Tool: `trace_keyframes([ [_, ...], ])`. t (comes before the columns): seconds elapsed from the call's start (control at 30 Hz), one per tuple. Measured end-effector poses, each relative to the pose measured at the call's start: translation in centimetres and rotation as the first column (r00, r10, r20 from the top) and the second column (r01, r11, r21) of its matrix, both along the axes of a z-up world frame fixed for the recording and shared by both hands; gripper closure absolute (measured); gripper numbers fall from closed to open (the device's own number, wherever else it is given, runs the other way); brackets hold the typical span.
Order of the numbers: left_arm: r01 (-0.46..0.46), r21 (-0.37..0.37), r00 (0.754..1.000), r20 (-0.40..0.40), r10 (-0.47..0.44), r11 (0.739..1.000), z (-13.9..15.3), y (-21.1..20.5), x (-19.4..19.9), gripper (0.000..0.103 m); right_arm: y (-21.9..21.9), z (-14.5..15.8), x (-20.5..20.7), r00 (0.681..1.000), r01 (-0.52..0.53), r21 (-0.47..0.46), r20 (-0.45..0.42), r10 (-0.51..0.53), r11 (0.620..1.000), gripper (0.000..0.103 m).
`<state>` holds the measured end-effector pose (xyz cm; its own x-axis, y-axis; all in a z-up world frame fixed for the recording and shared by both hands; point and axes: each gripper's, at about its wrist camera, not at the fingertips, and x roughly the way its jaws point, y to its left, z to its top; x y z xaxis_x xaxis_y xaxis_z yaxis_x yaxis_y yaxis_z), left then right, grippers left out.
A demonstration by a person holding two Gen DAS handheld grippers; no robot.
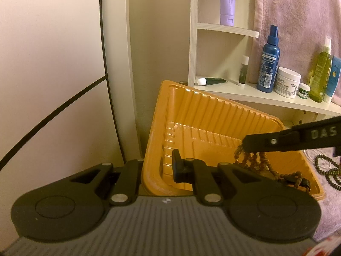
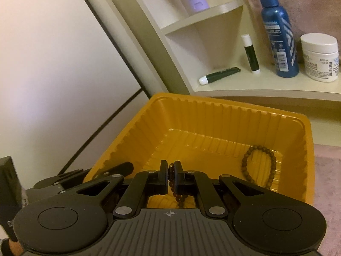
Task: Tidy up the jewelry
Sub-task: 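Carry the dark bead necklace into the orange tray and open the right tool, then return the right tool to the pile and grasp a long dark bead necklace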
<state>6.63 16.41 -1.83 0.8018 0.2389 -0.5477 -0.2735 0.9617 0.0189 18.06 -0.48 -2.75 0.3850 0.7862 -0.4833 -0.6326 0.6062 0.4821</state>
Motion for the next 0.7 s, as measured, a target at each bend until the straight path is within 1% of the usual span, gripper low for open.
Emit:
trace_keyframes([
  [0.1,0.0,-0.001,1.0,-0.001,0.0,1.0,0.0,0.0,0.0,0.092,0.4,0.0,0.2,1.0,0.0,-0.005,-0.004,0.0,1.0,0.095],
  [0.17,-0.001,-0.001,1.0,0.0,0.001,1.0,0.0,0.0,-0.1,0.092,0.2,0.1,0.4,1.0,0.011,0.004,-0.004,-0.011,1.0,0.082],
  [0.2,-0.002,-0.001,1.0,-0.001,0.002,1.0,0.0,0.0,-0.1,0.092,-0.1,0.2,0.4,1.0,0.019,0.008,-0.001,-0.019,1.0,0.067],
  [0.23,-0.002,-0.001,1.0,-0.001,0.002,1.0,0.0,0.0,-0.1,0.092,-0.4,0.3,0.2,1.0,0.028,0.011,0.006,-0.028,1.0,0.06],
  [0.4,-0.006,0.0,1.0,0.0,0.006,1.0,0.0,-0.1,-0.2,0.092,-3.2,1.5,-1.1,0.997,0.06,0.032,0.038,-0.062,0.998,0.058],
  [0.53,-0.008,0.003,1.0,-0.002,0.008,1.0,0.0,-0.1,-0.1,0.092,-6.9,2.0,-2.5,0.991,0.117,0.009,0.06,-0.117,0.993,0.051],
  [0.7,-0.017,0.005,1.0,-0.007,0.017,1.0,0.0,-0.1,-0.1,0.092,-13.1,0.3,-3.8,0.973,0.228,-0.044,0.052,-0.226,0.973,0.046],
])
